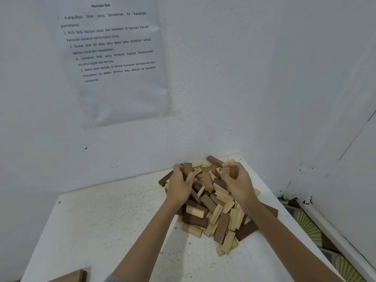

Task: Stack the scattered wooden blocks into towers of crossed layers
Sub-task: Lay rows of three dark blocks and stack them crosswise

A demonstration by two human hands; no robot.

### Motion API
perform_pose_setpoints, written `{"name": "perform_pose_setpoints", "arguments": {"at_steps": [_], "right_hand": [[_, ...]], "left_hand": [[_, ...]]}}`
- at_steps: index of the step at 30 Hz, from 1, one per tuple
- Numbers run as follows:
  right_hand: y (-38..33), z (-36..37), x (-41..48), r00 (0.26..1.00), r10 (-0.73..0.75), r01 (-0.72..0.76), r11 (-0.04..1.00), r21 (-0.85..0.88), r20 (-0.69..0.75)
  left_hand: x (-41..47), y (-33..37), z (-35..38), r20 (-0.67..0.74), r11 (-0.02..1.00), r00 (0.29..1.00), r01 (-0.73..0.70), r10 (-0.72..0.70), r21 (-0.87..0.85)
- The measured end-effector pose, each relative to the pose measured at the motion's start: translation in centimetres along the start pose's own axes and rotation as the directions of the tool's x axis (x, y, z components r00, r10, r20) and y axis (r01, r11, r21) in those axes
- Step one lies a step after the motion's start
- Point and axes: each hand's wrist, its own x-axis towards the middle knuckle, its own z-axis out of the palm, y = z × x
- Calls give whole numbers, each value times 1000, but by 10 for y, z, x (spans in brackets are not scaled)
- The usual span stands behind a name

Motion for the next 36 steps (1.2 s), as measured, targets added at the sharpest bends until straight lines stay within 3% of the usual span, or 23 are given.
{"name": "perform_pose_setpoints", "arguments": {"at_steps": [4, 7, 11, 17, 22, 28, 32, 36], "right_hand": [[-12, -1, 40, 999, -32, 29, 988, -152, -18], [-4, 2, 72, 999, -48, 49, 941, -334, 13], [11, 5, 104, 996, -16, 68, 798, -599, 91], [22, 11, 122, 992, 83, 18, 675, -737, 100], [24, 13, 117, 996, -44, 85, 783, -616, 82], [-3, 23, 80, 987, -121, 140, 973, -182, 109], [-25, 31, 43, 986, -59, 31, 984, 173, 158], [-34, 38, 8, 981, 22, -64, 974, 218, 190]], "left_hand": [[11, 9, 4, 15, 965, 994, 111, -111, -239], [19, 9, 7, 14, 956, 993, 120, -120, -269], [30, 6, 9, 20, 916, 990, 139, -142, -377], [37, 0, 8, 6, 899, 993, 110, -119, -424], [35, -1, 6, -12, 893, 993, 97, -114, -439], [22, 2, -1, -130, 902, 980, 83, -151, -424], [4, 6, -12, -193, 905, 970, 56, -150, -421], [-18, 4, -23, -233, 912, 960, 46, -153, -407]]}}
